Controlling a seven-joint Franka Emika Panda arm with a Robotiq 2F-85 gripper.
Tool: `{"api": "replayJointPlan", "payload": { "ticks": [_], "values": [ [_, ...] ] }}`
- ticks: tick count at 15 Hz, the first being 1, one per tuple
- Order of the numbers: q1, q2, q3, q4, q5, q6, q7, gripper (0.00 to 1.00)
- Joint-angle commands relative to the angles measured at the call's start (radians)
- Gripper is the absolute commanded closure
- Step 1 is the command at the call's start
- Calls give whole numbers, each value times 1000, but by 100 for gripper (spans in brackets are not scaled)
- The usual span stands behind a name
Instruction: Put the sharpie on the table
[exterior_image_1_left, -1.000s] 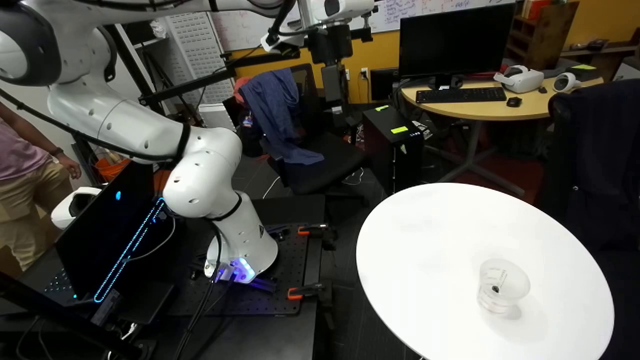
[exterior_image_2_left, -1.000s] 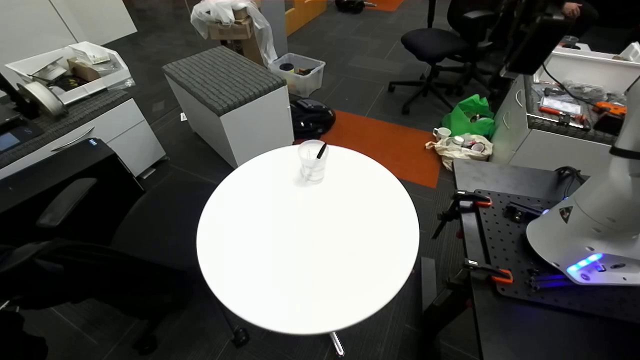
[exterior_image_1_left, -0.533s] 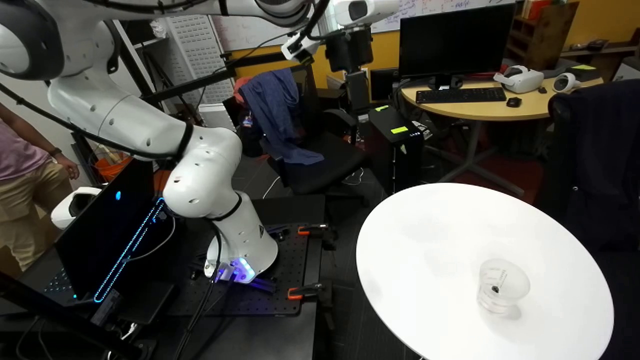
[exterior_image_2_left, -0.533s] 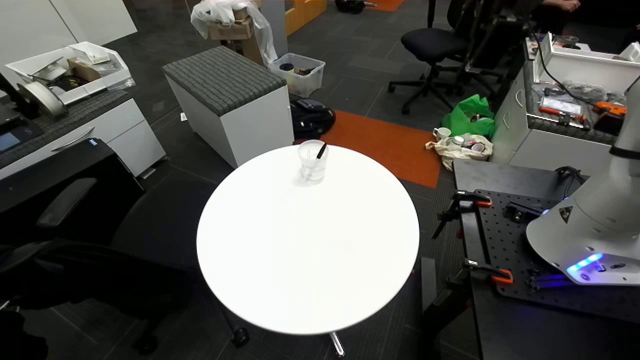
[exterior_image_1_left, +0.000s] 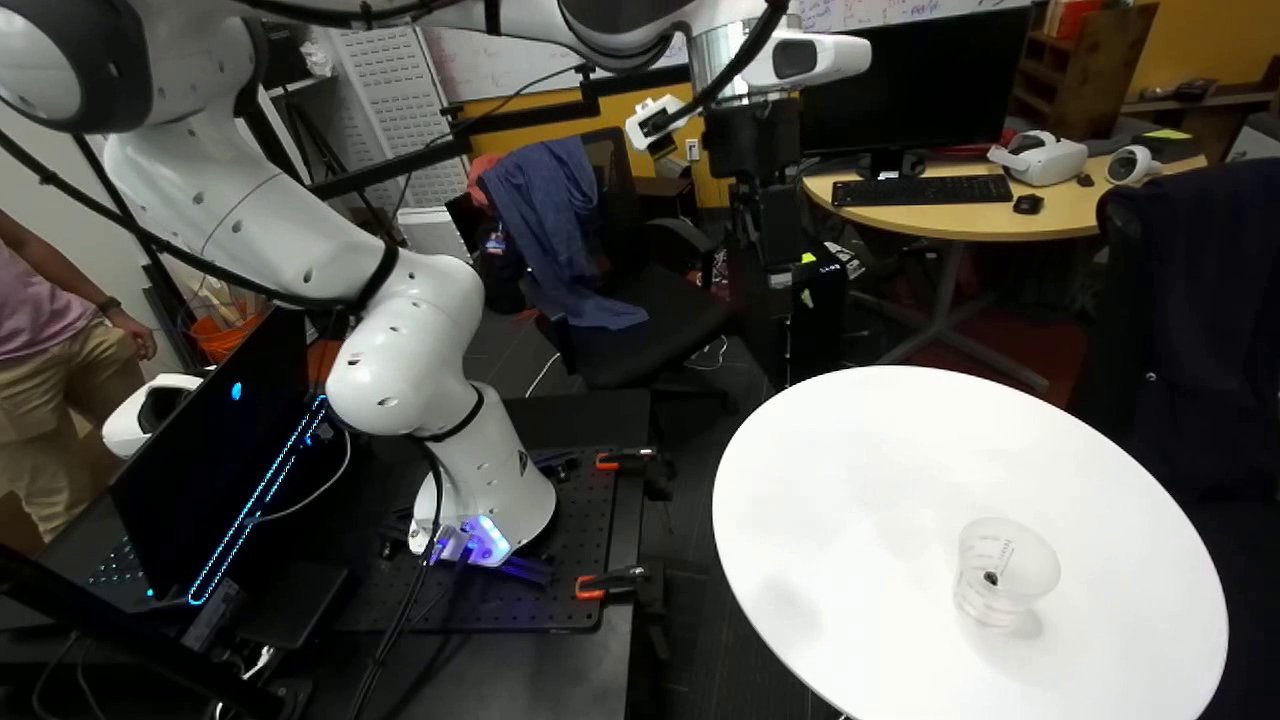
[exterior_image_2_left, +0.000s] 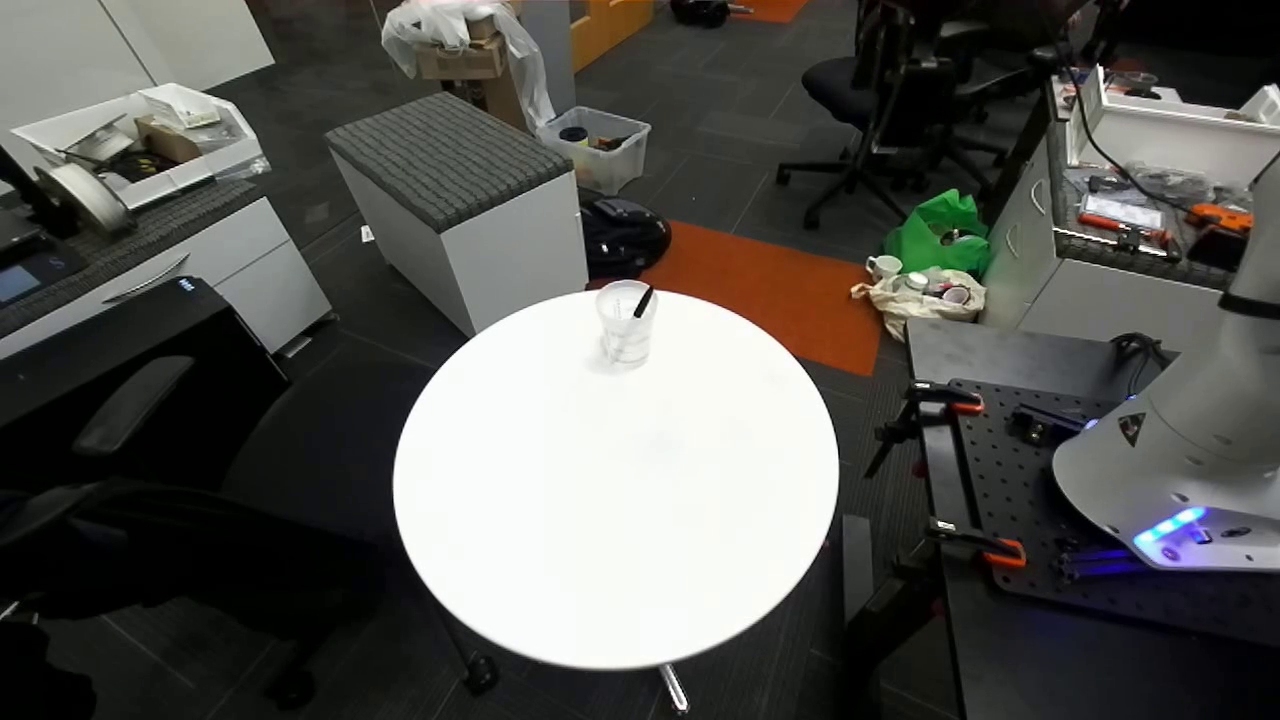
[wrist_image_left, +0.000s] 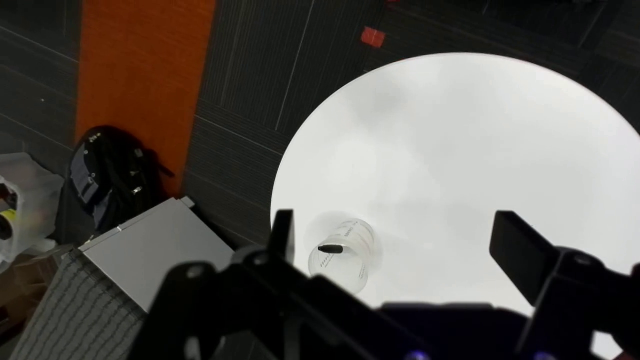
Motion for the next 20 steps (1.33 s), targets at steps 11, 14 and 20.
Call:
{"api": "replayJointPlan", "payload": {
  "ticks": [11,14,20],
  "values": [
    [1,323,-27,133,-30,162,-87,0],
    [-4,362,-47,135,-17,195,-130,0],
    [-8,419,-85,138,4,255,-251,0]
  ]
}}
